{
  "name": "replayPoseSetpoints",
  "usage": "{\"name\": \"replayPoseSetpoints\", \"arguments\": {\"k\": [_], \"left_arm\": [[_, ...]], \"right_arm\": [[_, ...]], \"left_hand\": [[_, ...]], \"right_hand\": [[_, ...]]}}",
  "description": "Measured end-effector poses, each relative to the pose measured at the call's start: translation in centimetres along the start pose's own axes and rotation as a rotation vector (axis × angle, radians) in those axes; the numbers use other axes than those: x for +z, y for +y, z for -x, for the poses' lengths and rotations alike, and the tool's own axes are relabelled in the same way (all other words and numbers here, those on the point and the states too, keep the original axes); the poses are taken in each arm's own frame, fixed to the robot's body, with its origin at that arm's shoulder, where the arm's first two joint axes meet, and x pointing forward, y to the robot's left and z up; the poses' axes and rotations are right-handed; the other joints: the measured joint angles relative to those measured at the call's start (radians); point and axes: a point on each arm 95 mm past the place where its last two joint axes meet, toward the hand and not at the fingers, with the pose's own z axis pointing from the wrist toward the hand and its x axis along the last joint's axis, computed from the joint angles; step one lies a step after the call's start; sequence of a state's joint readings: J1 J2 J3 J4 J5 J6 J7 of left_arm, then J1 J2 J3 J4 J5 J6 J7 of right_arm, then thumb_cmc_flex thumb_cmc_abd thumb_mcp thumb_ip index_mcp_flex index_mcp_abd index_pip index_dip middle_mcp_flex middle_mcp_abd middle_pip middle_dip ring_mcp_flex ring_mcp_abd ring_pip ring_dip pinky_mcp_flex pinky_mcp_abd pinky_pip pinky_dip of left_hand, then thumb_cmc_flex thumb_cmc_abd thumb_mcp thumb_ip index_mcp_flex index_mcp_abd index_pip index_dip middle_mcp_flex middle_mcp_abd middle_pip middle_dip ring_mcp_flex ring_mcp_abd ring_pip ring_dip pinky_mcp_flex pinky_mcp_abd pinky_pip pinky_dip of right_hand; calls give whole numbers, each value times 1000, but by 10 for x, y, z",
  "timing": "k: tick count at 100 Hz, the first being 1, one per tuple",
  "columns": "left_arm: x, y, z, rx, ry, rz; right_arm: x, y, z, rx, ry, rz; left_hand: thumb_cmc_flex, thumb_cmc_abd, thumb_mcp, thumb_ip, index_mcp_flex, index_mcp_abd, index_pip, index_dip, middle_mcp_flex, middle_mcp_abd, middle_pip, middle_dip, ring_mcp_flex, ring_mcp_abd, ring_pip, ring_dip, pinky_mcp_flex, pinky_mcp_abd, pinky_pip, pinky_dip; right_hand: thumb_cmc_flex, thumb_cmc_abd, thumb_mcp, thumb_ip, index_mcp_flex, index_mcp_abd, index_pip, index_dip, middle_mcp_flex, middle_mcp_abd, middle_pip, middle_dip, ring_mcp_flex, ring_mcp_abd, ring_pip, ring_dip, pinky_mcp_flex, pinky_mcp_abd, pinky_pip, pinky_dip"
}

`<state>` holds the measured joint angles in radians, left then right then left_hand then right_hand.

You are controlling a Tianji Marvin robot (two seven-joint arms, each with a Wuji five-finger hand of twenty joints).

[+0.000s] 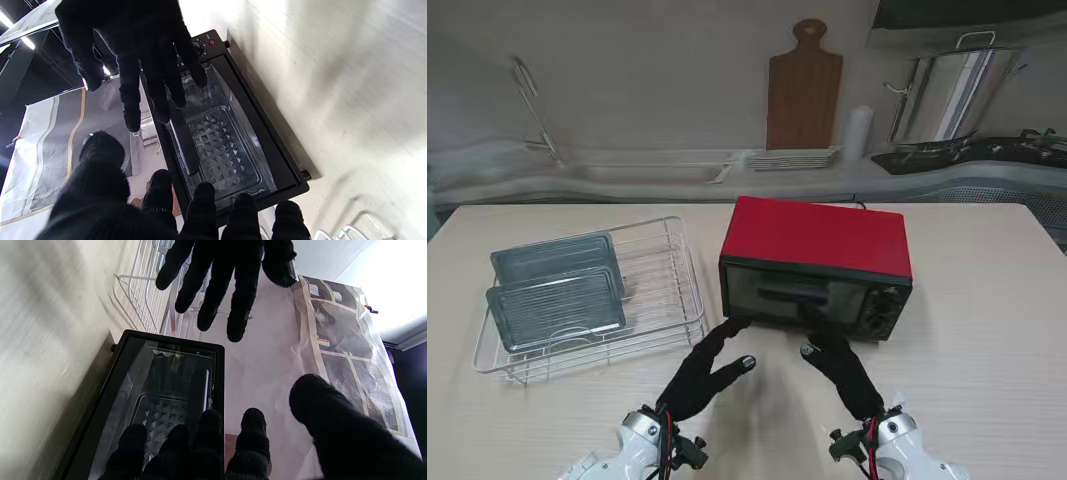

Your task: Slide the trays into the oven

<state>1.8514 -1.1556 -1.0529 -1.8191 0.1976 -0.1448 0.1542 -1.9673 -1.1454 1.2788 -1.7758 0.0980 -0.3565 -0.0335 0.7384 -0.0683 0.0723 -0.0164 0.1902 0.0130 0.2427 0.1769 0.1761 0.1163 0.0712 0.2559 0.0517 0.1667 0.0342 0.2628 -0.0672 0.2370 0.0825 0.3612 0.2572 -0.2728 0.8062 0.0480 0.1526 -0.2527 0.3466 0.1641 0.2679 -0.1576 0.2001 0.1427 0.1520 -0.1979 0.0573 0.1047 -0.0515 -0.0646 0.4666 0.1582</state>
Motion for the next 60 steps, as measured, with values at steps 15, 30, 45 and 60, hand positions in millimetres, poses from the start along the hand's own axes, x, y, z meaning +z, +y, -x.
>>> {"name": "replayPoseSetpoints", "arguments": {"k": [15, 30, 45, 60], "left_arm": [[0, 0, 1, -1, 6, -6], [0, 0, 1, 1, 6, -14], [0, -1, 1, 6, 13, -15], [-2, -1, -1, 0, 18, -21]], "right_arm": [[-1, 1, 0, 0, -2, 1], [-2, 0, 1, 1, -4, -4], [-3, -1, 1, 2, -3, -8], [-5, -1, -1, 6, -2, -1]], "left_hand": [[0, 0, 0, 0, 0, 0, 0, 0, 0, 0, 0, 0, 0, 0, 0, 0, 0, 0, 0, 0], [0, 0, 0, 0, 0, 0, 2, 8, 0, 0, 0, 0, 0, 0, 0, 0, 0, 0, 0, 0], [0, 0, 0, 0, 0, 0, 8, 10, 0, 0, 0, 0, 0, 0, 0, 0, 0, 0, 0, 0], [0, 0, 0, 0, 0, 0, 14, 12, 0, 0, 0, 0, 0, 0, 0, 0, 0, 0, 0, 0]], "right_hand": [[0, 0, 0, 0, 0, 0, 0, 0, 0, 0, 0, 0, 0, 0, 0, 0, 0, 0, 0, 0], [0, 0, 0, 0, 0, 0, 0, -1, 0, 0, 0, 0, 0, 0, 0, 0, 0, 0, 0, 0], [0, 0, 0, 0, 0, 0, 0, -1, 0, 0, 0, 0, 0, 0, 0, 0, 0, 0, 0, 0], [0, 0, 0, 0, 0, 0, 0, -1, 0, 1, 0, 0, 0, 0, 0, 0, 1, 0, 0, 0]]}}
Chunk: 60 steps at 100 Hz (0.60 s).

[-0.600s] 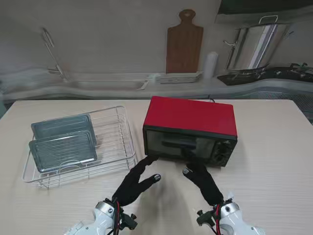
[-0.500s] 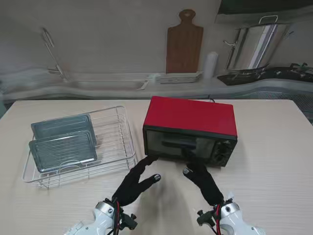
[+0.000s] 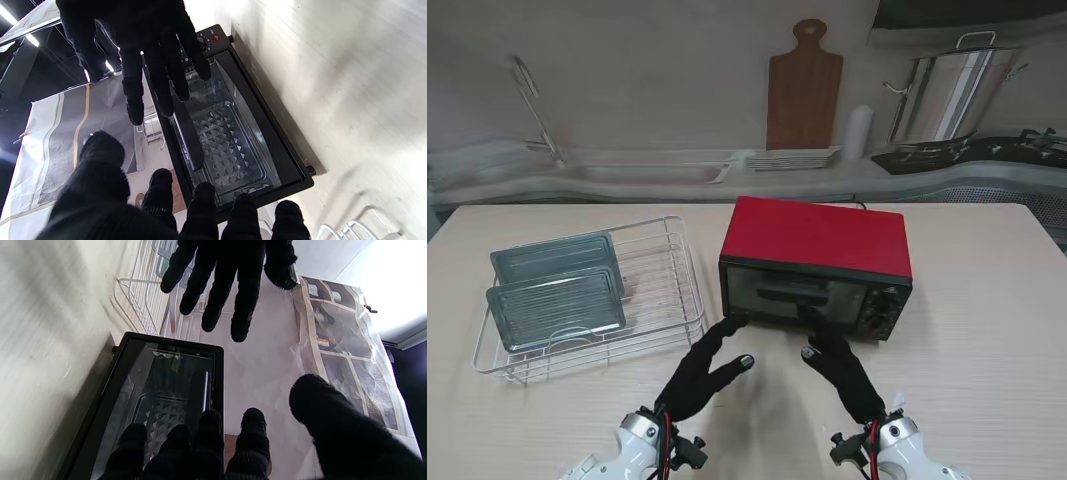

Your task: Slide the trays into the oven

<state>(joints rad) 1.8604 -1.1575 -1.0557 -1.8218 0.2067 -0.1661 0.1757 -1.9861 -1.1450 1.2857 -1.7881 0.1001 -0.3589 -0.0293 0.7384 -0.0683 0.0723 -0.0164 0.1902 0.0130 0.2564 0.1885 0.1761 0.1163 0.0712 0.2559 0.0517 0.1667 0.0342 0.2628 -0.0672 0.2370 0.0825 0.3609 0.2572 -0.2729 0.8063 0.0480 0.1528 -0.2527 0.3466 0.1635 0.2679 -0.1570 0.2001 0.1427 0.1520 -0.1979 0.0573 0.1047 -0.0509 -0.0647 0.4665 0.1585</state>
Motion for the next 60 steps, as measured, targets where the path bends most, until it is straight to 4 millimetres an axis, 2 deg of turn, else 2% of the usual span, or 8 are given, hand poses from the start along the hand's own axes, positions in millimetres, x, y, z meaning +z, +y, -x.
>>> {"name": "replayPoseSetpoints", "arguments": {"k": [24, 42, 49, 54, 56, 60], "left_arm": [[-3, 1, -4, 1, 14, -1], [-7, -1, -10, 16, 6, 22], [-10, -2, -12, 35, 6, 24], [-12, -2, -12, 48, 6, 19], [-13, -2, -12, 53, 6, 16], [-15, -2, -13, 63, 6, 10]], "right_arm": [[-3, 0, 0, -3, -2, 12], [-6, 0, -1, -36, -5, 36], [-10, 1, -6, -57, -5, 48], [-14, 1, -13, -69, -4, 52], [-15, 0, -15, -76, -1, 53], [-17, -2, -19, -95, 5, 55]], "left_hand": [[0, 0, 0, 0, 0, 0, 3, 0, 0, 0, 0, 0, 0, 0, 0, 0, 0, 0, 0, 0], [0, 0, 0, 0, 0, 0, 12, 7, 0, 0, 0, 0, 0, 1, 0, 0, 0, 0, 0, 0], [0, 0, 0, 0, 0, 0, 12, 12, 0, 0, 0, 0, 0, 1, 0, 9, 0, 0, 0, 0], [0, 0, 0, 0, 2, 1, 12, 17, 15, 0, 2, 0, 0, 3, 0, 27, 0, 0, 0, 0], [0, 0, 0, 0, 7, 3, 12, 23, 18, 0, 2, 0, 0, 8, 1, 36, 0, 0, 0, 4], [1, 0, 0, 0, 21, 4, 27, 34, 45, 10, 7, 6, 1, 16, 11, 52, -1, 0, 0, 31]], "right_hand": [[0, 0, 0, 0, 0, 0, 8, 0, 0, 0, 0, 0, 0, 0, 0, 0, 0, 0, 0, 0], [18, -12, 3, 3, 1, 3, 48, 0, 16, 1, 35, 8, 0, 0, 33, 0, 0, 0, 25, 14], [21, -24, 51, -1, 6, 19, 70, 0, 21, 1, 35, 13, 0, 0, 43, 12, 0, 0, 74, 15], [61, -44, 94, 0, 16, 20, 88, 0, 26, 3, 39, 17, 0, 0, 43, 15, 0, 0, 110, 15], [62, -50, 124, 28, 16, 27, 93, 0, 29, 3, 48, 18, 0, 0, 45, 15, 0, 0, 126, 16], [62, -61, 140, 38, 16, 27, 102, 0, 30, 6, 58, 25, 4, 0, 53, 16, 1, 1, 154, 11]]}}
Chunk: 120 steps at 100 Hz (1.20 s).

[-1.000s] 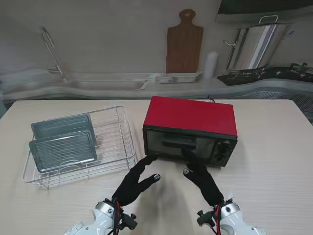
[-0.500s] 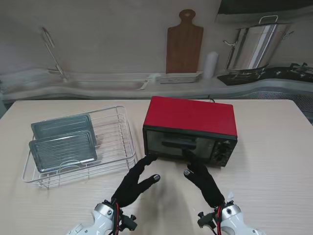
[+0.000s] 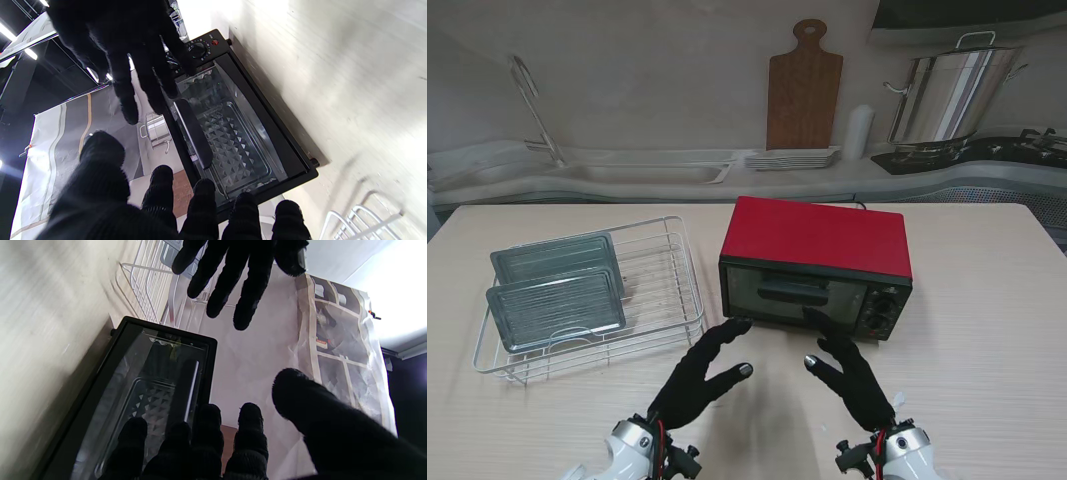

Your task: Slide the trays into the oven

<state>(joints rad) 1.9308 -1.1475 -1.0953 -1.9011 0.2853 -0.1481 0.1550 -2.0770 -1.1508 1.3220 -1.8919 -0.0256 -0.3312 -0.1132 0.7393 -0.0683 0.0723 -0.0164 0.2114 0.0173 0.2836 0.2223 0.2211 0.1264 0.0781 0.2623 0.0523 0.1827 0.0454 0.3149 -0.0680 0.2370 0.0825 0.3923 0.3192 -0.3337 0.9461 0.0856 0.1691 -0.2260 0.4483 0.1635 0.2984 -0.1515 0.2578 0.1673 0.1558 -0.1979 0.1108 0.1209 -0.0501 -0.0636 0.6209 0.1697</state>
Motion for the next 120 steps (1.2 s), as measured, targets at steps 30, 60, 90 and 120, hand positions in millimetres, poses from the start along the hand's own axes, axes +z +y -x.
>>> {"name": "replayPoseSetpoints", "arguments": {"k": [30, 60, 90, 120], "left_arm": [[-14, -6, -3, 87, -33, -69], [-24, -9, -6, 137, -36, -119], [-28, -10, -7, 124, -29, -131], [-30, -10, -9, 113, -26, -137]], "right_arm": [[0, 2, -21, -282, 22, 71], [15, 5, -41, -588, 27, 106], [33, 3, -53, -817, 16, 97], [50, -4, -49, -995, -12, 116]], "left_hand": [[0, 0, 0, 0, 32, 11, 2, 28, 38, 13, 21, 27, 29, 23, 28, 41, -11, 2, 35, 96], [11, 0, 0, 0, 61, 11, 7, 29, 60, 25, 31, 27, 41, 33, 30, 46, -11, 11, 35, 126], [11, 0, 0, 0, 61, 11, 7, 38, 60, 25, 31, 27, 41, 33, 30, 47, -12, 12, 35, 135], [11, 0, 0, 0, 61, 11, 6, 39, 60, 25, 31, 28, 41, 33, 30, 47, -12, 12, 35, 135]], "right_hand": [[0, -23, 15, 0, 103, 133, 67, 26, 62, 100, 158, 74, 93, 91, 131, 78, 49, 128, 253, 30], [-4, -28, -5, -1, 192, 212, 62, 106, 73, 153, 249, 103, 123, 148, 254, 143, 104, 172, 383, 103], [-4, 4, -55, -2, 215, 223, 34, 142, 84, 161, 271, 108, 123, 149, 266, 145, 127, 172, 400, 123], [-20, 29, -60, -1, 215, 230, -13, 143, 94, 163, 254, 108, 123, 149, 267, 145, 140, 169, 400, 130]]}}
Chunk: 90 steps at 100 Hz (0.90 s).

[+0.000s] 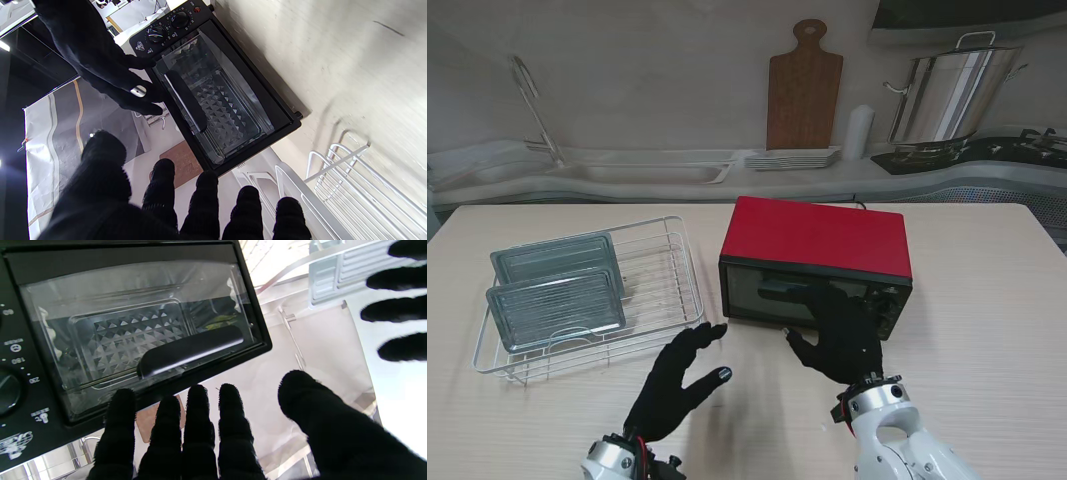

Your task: Slide the trays into the oven

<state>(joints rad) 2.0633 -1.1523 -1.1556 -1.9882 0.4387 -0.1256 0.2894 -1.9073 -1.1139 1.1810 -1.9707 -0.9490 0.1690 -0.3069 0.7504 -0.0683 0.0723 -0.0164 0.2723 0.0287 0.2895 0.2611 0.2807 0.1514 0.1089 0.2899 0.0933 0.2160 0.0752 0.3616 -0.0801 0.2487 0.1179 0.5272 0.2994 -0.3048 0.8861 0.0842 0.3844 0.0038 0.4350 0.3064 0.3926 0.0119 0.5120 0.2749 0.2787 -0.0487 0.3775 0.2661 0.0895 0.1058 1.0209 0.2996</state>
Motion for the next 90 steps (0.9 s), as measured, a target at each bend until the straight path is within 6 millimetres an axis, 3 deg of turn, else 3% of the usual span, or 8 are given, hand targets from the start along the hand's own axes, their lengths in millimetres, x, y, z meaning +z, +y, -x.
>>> {"name": "replayPoseSetpoints", "arguments": {"k": [25, 28, 38, 90], "left_arm": [[-1, -1, -1, -3, 1, -6], [-1, -1, -1, -3, 1, -7], [-1, -1, -1, -3, 1, -7], [-2, -1, -1, -4, 4, -8]], "right_arm": [[6, -10, 3, -59, -18, -30], [6, -11, 4, -62, -19, -33], [6, -14, 4, -75, -25, -39], [7, -20, 6, -145, -50, 0]], "left_hand": [[0, 0, 0, 0, 10, 0, 0, 0, 0, 0, 0, 0, 0, 0, 0, 0, 0, 0, 0, 0], [0, 0, 0, 0, 10, 0, 0, 0, 0, 0, 0, 0, 0, 0, 0, 0, 0, 0, 0, 0], [0, 0, 0, 0, 10, 0, 0, 0, 0, 0, 0, 0, 0, 0, 0, 0, 0, 0, 0, 0], [0, 0, 0, 0, 10, 0, -1, 0, 0, 0, 0, 0, 0, 0, 0, 0, 0, 0, 0, 0]], "right_hand": [[0, 21, -51, 2, -1, 27, -69, -5, -1, 1, -59, -7, 0, 0, -27, -3, 0, -1, 0, 1], [0, 21, -59, 23, -1, 30, -75, -14, -1, 2, -68, -12, 0, 0, -38, -7, 0, -2, 0, 1], [0, 32, -56, 35, -1, 32, -92, -28, -1, 2, -93, -34, 0, 0, -61, -19, 0, -10, 0, 1], [0, 57, -68, 35, -45, 55, -130, -64, -36, 4, -132, -37, 0, -2, -87, -40, -2, -13, -11, -6]]}}
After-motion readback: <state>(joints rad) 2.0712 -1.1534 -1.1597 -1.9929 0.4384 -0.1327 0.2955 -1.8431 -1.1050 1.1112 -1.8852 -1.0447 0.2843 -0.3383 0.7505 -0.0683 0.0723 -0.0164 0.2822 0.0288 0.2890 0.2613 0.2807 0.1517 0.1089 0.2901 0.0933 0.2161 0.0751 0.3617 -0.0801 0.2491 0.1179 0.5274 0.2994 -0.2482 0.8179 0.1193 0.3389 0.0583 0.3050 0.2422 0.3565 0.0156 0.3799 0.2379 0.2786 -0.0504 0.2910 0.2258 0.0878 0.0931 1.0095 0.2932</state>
